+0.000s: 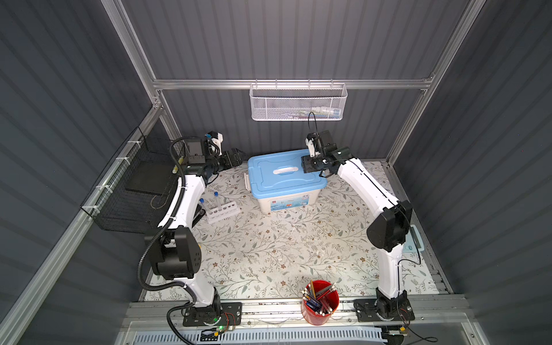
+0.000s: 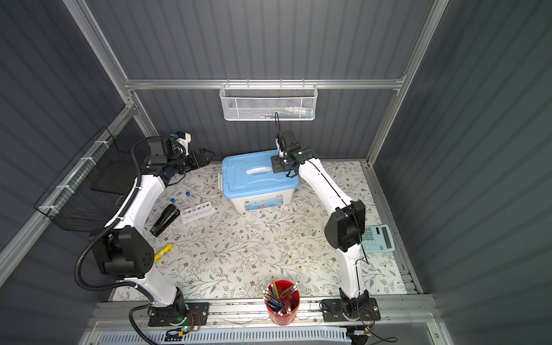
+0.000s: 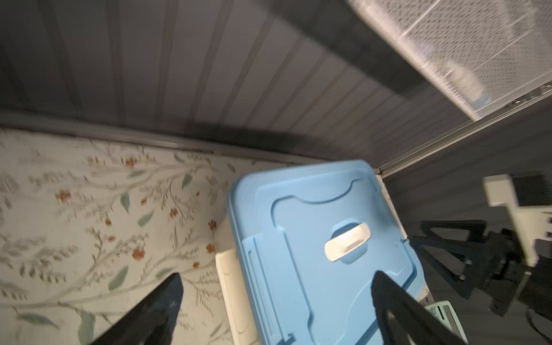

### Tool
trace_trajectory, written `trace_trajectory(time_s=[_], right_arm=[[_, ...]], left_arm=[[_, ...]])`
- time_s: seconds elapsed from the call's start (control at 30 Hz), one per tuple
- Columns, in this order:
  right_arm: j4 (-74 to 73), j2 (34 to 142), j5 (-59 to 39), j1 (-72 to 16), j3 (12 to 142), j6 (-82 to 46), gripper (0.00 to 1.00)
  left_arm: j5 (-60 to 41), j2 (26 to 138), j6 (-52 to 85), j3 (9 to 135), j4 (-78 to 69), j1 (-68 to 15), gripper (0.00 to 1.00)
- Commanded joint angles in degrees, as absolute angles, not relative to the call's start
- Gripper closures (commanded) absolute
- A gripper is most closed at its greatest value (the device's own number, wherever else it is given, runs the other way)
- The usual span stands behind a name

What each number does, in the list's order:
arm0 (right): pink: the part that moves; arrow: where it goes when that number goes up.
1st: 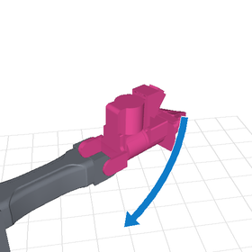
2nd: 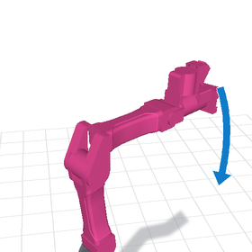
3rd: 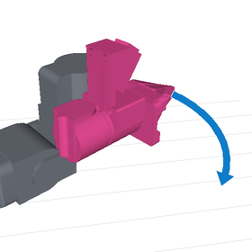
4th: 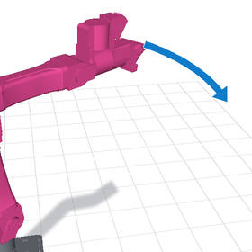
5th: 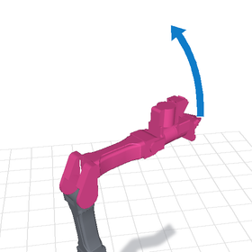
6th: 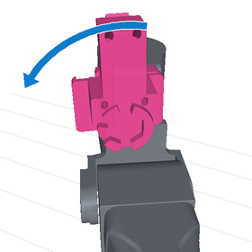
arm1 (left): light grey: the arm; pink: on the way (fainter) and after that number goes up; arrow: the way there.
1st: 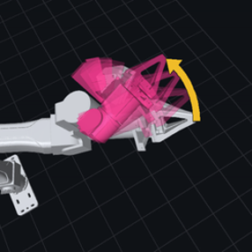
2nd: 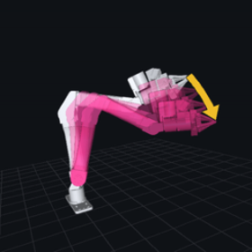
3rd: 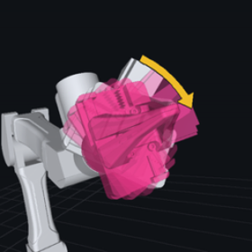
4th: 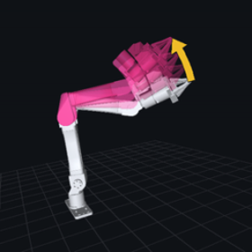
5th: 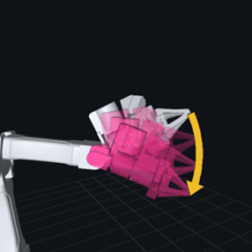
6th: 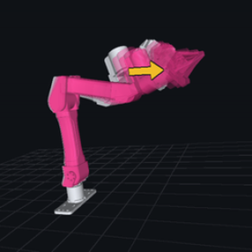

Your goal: Organize the chemistry lab equipment

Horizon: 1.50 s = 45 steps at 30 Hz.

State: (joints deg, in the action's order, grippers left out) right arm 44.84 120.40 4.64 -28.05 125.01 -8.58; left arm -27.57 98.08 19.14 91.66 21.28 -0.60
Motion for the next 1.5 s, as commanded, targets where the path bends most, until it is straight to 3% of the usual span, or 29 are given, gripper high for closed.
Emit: trace_trajectory(time_s=[0.0,0.23,0.7,1.17,1.47], right_arm=[[44.43,120.36,3.46,-28.47,123.51,-7.51,0.35],[43.02,121.06,1.10,-29.61,122.69,-8.52,0.35],[42.42,124.94,-0.66,-30.67,123.49,-9.21,0.34],[40.97,126.98,-1.86,-30.60,123.07,-9.93,0.34],[39.74,127.09,-2.18,-30.62,120.70,-10.46,0.35]], left_arm=[[-27.87,99.42,21.24,89.03,25.76,-0.44,0.00],[-28.36,105.59,18.81,92.90,32.28,-0.27,0.00],[-38.94,109.63,24.19,90.35,23.51,-0.35,0.01],[-45.10,111.43,26.81,90.37,19.42,-0.95,0.07],[-46.14,112.94,27.41,91.05,18.92,-2.26,0.17]])
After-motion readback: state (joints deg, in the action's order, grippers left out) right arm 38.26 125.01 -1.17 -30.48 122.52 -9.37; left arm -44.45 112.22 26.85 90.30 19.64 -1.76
